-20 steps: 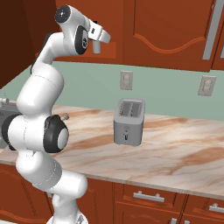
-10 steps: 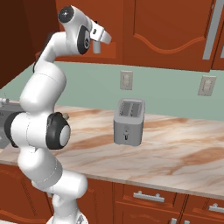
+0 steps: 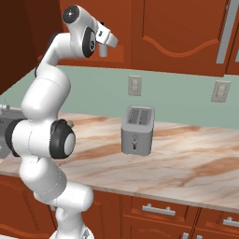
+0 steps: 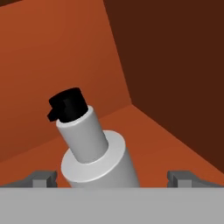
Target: Open the cabinet. Pick the soap dispenser and place it next to the sink. Then close the cabinet.
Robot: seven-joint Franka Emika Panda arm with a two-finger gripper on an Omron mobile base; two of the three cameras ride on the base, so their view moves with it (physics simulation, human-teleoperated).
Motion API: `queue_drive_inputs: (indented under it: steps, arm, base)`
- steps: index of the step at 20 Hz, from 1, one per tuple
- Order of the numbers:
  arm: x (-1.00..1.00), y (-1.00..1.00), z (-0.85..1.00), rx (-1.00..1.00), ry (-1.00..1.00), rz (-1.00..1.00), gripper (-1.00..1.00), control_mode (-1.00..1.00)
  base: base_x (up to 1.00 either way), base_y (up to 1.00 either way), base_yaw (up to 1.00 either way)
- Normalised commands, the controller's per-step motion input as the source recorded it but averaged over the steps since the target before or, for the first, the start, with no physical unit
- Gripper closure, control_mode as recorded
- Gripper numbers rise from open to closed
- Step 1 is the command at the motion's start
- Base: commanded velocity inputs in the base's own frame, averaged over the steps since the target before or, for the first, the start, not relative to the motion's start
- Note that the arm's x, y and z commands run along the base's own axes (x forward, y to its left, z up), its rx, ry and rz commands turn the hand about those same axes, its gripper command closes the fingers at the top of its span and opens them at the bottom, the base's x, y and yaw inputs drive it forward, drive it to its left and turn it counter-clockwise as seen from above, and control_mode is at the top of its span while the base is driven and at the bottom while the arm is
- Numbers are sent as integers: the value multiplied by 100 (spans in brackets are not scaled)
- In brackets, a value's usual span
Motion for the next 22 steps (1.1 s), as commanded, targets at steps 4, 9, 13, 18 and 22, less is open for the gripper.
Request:
queue_drive_inputs:
  steps: [4, 9, 13, 18, 22]
  arm:
    - [14, 1, -1, 1, 0, 0, -100, -100]
    - [12, 0, -1, 1, 0, 0, -100, -100]
    - [4, 0, 0, 0, 0, 0, -100, -100]
    - [-1, 0, 0, 0, 0, 0, 100, -100]
    - [-11, -6, 0, 1, 0, 0, 100, -100]
  base:
    - [0, 0, 0]
    - [0, 0, 0]
    - [0, 0, 0]
    - [0, 0, 0]
    - [0, 0, 0]
